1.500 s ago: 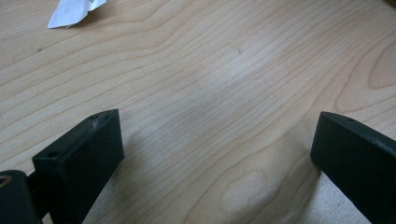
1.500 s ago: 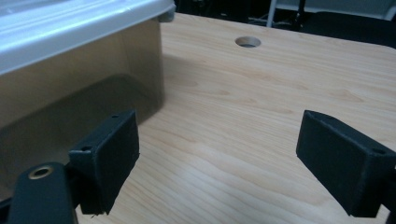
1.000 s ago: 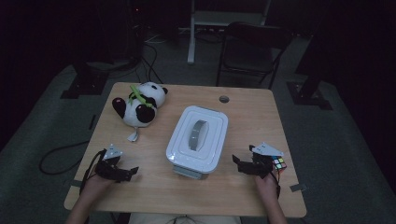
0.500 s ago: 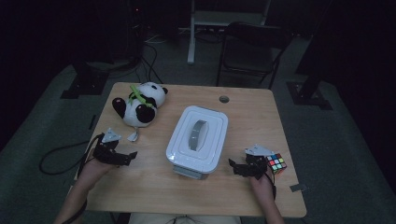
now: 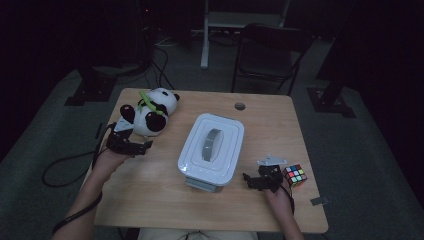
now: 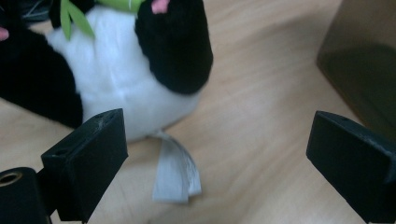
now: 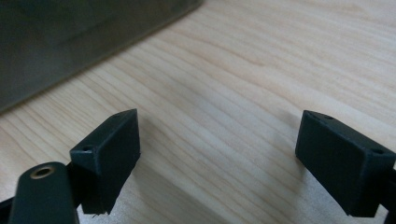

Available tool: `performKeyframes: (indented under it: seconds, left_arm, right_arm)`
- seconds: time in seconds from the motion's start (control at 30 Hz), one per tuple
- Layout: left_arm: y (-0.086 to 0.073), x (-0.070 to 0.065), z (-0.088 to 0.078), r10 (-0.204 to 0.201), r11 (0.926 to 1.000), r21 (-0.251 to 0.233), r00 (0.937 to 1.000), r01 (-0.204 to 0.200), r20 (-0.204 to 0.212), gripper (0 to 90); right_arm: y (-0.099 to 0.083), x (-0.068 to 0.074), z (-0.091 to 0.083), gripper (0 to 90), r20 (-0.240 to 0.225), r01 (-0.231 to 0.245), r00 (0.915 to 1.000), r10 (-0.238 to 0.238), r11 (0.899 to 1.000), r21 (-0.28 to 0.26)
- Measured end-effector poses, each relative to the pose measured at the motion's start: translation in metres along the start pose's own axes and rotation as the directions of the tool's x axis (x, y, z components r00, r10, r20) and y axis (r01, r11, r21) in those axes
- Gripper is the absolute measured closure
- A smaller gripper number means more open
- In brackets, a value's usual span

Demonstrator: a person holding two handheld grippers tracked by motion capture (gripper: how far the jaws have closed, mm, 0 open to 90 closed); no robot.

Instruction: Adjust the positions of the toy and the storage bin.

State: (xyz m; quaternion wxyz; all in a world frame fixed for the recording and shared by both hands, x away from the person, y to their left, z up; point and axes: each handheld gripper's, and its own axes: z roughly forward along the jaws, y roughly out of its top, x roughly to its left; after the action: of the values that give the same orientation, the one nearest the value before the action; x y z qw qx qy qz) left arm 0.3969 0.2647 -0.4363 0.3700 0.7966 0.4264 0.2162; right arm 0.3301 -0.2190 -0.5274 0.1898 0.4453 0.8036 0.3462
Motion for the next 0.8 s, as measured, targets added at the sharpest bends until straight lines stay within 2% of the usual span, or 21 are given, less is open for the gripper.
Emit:
performKeyframes:
  seconds: [0.03, 0.27, 0.3, 0.33, 0.47, 0.5, 0.53, 0.67, 0.73, 0.8]
  left_arm:
    - [0.003, 0.0, 0.002, 0.0, 1.0, -0.008, 0.9999, 0.0, -0.011, 5.9]
    - [0.025, 0.007, 0.019, -0.019, 0.9996, -0.02, 0.9997, 0.019, -0.012, 7.5]
    - [0.028, 0.007, 0.022, -0.021, 0.9996, -0.019, 0.9994, 0.021, -0.027, 7.5]
    - [0.03, 0.009, 0.024, -0.028, 0.9994, -0.021, 0.9994, 0.027, -0.02, 7.6]
    - [0.039, 0.012, 0.035, -0.029, 0.9996, 0.004, 0.9987, 0.029, -0.043, 7.6]
    - [0.04, 0.013, 0.037, -0.032, 0.9995, -0.002, 0.998, 0.032, -0.054, 8.8]
    - [0.041, 0.014, 0.039, -0.034, 0.9994, -0.003, 0.9973, 0.034, -0.065, 16.4]
    - [0.043, 0.017, 0.048, -0.048, 0.9986, 0.017, 0.9967, 0.05, -0.065, 17.0]
    - [0.043, 0.017, 0.051, -0.052, 0.9985, 0.014, 0.9966, 0.053, -0.064, 20.9]
    - [0.043, 0.016, 0.054, -0.047, 0.9986, 0.021, 0.9968, 0.048, -0.065, 29.2]
  right_arm:
    - [0.0, 0.0, 0.0, 13.5, 0.003, -0.003, 1.0, 0.003, 1.0, 0.0]
    - [0.0, -0.001, 0.0, 12.8, 0.017, -0.018, 0.9997, 0.018, 1.0, 0.003]
    - [0.0, -0.001, 0.0, 12.8, 0.018, -0.018, 0.9997, 0.018, 1.0, 0.003]
    - [0.0, -0.001, 0.0, 12.8, 0.017, -0.018, 0.9997, 0.018, 1.0, 0.003]
    - [0.0, -0.001, 0.0, 12.8, 0.017, -0.019, 0.9997, 0.019, 1.0, 0.003]
    - [0.0, -0.001, 0.0, 12.8, 0.018, -0.019, 0.9997, 0.019, 1.0, 0.003]
    - [0.0, -0.001, 0.0, 12.8, 0.018, -0.019, 0.9997, 0.019, 1.0, 0.003]
    - [0.0, -0.001, 0.0, 12.8, 0.018, -0.019, 0.9997, 0.019, 1.0, 0.003]
    - [0.0, -0.001, 0.0, 12.8, 0.018, -0.019, 0.9997, 0.019, 1.0, 0.003]
    - [0.0, -0.001, 0.0, 12.8, 0.018, -0.02, 0.9997, 0.019, 1.0, 0.003]
